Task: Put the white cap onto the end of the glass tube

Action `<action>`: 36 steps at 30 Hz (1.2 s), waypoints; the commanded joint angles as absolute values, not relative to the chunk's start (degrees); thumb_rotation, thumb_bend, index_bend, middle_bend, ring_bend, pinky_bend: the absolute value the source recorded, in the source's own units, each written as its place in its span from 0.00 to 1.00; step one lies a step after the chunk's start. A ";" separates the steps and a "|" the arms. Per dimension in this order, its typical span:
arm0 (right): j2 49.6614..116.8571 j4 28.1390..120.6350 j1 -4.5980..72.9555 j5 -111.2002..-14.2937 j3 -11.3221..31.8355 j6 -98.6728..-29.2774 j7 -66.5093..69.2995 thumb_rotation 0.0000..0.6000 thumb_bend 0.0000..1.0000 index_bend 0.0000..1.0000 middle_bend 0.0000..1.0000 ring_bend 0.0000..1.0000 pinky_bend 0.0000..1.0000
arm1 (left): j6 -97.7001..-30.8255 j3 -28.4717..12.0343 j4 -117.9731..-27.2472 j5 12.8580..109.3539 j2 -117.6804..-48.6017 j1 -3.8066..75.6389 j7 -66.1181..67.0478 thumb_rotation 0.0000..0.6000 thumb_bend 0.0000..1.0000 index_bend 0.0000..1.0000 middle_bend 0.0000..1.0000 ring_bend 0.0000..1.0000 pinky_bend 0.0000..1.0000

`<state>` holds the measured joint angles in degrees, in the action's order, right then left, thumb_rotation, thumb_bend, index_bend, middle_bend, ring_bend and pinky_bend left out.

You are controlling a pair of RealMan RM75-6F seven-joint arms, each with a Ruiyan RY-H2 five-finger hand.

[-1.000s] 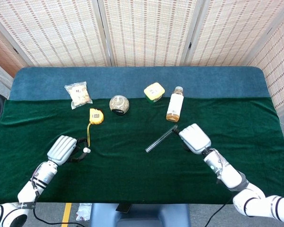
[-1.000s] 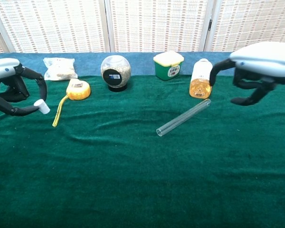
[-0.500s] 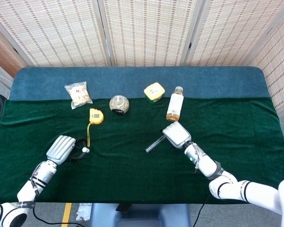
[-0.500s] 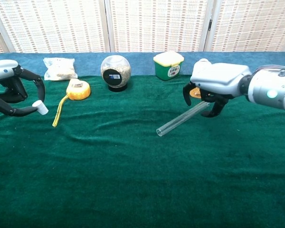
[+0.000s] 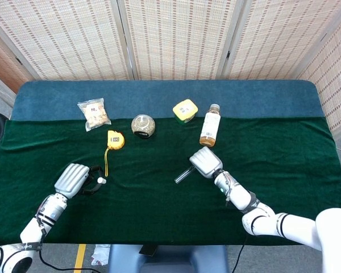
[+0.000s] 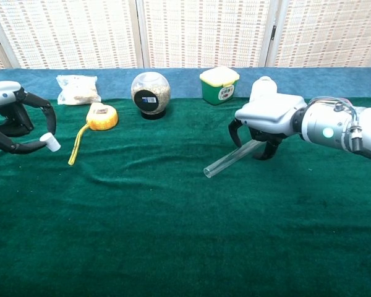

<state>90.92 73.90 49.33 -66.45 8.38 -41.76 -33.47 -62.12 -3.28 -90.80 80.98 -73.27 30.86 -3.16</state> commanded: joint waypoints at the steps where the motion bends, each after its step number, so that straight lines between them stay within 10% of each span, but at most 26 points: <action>1: 91.30 73.49 49.68 -66.04 8.08 -41.90 -33.85 1.00 0.38 0.43 0.99 1.00 1.00 | -62.04 -3.27 -90.70 81.00 -73.34 30.82 -3.22 1.00 0.52 0.59 1.00 0.91 0.81; 22: 92.80 72.43 51.59 -62.68 6.42 -43.09 -35.96 1.00 0.38 0.53 0.99 1.00 1.00 | -62.09 -3.21 -89.52 81.55 -73.74 30.17 -4.88 1.00 0.52 0.59 1.00 0.91 0.81; 36: 89.24 80.60 49.50 -65.98 7.98 -49.06 -28.69 1.00 0.57 0.84 1.00 1.00 1.00 | -64.82 -4.90 -91.17 82.59 -71.04 29.40 -9.41 1.00 0.53 0.59 1.00 0.91 0.81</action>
